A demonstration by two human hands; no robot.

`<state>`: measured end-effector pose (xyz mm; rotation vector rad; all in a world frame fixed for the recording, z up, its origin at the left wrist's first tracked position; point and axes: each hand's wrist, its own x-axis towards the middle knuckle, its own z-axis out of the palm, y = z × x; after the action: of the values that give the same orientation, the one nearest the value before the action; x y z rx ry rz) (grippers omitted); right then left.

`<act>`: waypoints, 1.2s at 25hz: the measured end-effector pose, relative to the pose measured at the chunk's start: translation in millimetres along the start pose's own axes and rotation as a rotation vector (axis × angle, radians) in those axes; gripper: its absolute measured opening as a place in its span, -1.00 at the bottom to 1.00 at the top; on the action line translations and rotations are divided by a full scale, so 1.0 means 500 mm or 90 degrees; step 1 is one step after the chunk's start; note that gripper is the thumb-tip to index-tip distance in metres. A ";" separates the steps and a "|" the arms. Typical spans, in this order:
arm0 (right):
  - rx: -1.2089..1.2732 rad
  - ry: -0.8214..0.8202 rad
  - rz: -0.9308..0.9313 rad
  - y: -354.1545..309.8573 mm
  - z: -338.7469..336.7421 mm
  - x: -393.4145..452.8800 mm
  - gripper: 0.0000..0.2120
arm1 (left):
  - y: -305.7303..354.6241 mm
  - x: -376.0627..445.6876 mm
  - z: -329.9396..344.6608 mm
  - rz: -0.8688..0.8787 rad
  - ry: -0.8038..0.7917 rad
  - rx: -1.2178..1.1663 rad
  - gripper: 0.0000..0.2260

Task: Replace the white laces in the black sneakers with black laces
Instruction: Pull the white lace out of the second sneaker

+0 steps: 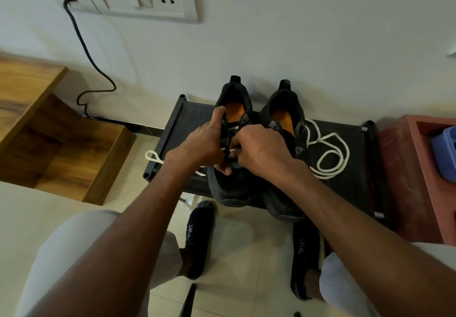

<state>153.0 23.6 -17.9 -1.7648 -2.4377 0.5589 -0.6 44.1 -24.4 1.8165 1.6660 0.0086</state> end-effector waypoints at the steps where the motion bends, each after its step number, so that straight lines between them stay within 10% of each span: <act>1: 0.032 0.003 0.007 0.003 0.001 0.004 -0.88 | -0.001 -0.001 0.001 -0.002 -0.001 -0.002 0.27; 4: 0.235 0.023 0.062 0.012 -0.013 0.013 -0.92 | -0.001 -0.004 0.000 -0.007 -0.001 -0.013 0.25; 10: 1.146 0.065 0.135 0.044 -0.123 -0.011 -0.82 | -0.003 -0.008 -0.002 -0.008 0.000 -0.036 0.25; 12: 0.997 0.069 0.153 0.036 -0.107 -0.009 -0.83 | -0.002 -0.006 0.001 -0.010 0.000 -0.027 0.26; 16: 0.194 0.028 0.036 0.009 -0.026 -0.004 -0.73 | -0.004 0.001 0.005 -0.003 0.004 -0.013 0.25; 19: 0.022 -0.018 0.010 0.003 0.013 -0.001 -0.80 | -0.006 0.003 0.005 0.004 0.008 -0.011 0.25; 23: 0.229 0.017 0.086 0.006 -0.007 0.010 -0.89 | -0.006 -0.001 0.003 -0.006 0.004 -0.031 0.25; 28: 1.132 0.077 0.181 0.032 -0.102 -0.007 -0.78 | -0.007 -0.010 -0.004 -0.018 -0.016 -0.073 0.25; 30: 1.182 0.088 0.189 0.037 -0.106 -0.006 -0.78 | -0.004 -0.011 -0.005 -0.017 -0.017 -0.065 0.25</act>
<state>185.2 38.6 25.6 -1.0090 -0.5942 1.7181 -4.4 40.4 -21.4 1.7117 1.6404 0.0559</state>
